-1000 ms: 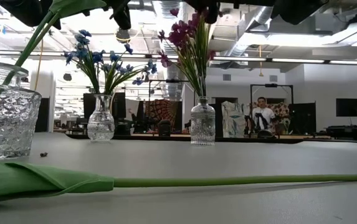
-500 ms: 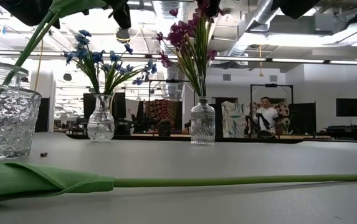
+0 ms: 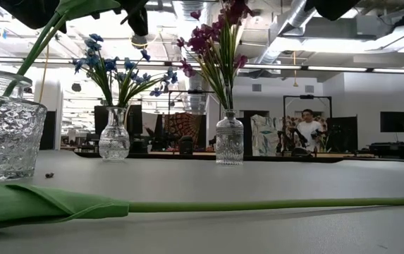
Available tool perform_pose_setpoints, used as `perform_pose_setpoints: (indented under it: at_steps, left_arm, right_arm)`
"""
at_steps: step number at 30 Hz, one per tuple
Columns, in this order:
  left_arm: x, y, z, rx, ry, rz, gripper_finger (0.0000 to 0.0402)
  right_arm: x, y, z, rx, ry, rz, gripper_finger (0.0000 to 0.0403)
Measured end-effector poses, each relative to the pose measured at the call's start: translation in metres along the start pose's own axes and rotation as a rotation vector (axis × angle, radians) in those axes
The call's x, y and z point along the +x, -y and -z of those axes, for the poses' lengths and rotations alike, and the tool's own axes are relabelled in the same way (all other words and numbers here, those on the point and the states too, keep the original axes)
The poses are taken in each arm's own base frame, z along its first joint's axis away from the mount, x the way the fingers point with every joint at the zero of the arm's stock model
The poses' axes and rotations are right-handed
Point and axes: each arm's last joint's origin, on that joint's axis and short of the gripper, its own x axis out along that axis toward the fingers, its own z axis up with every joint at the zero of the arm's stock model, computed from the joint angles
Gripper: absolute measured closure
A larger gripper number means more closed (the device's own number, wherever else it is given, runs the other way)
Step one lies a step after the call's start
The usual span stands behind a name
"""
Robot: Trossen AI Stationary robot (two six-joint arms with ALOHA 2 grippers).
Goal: Sort flowers into vase by color
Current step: Put the violet flower into the top right transparent vase
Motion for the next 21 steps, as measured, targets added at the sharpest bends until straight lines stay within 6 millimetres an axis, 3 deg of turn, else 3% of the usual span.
perform_pose_setpoints:
  at_steps: [11,21]
  left_arm:
    - [-0.0001,-0.0006,0.0036,-0.008,-0.036,-0.007,0.0395]
    - [-0.0001,-0.0007,0.0038,-0.009,-0.039,-0.009,0.0389]
  right_arm:
    - [0.0000,0.0000,0.0000,0.000,0.000,0.000,0.0214]
    - [-0.0001,-0.0003,0.0000,0.002,0.000,-0.004,0.0329]
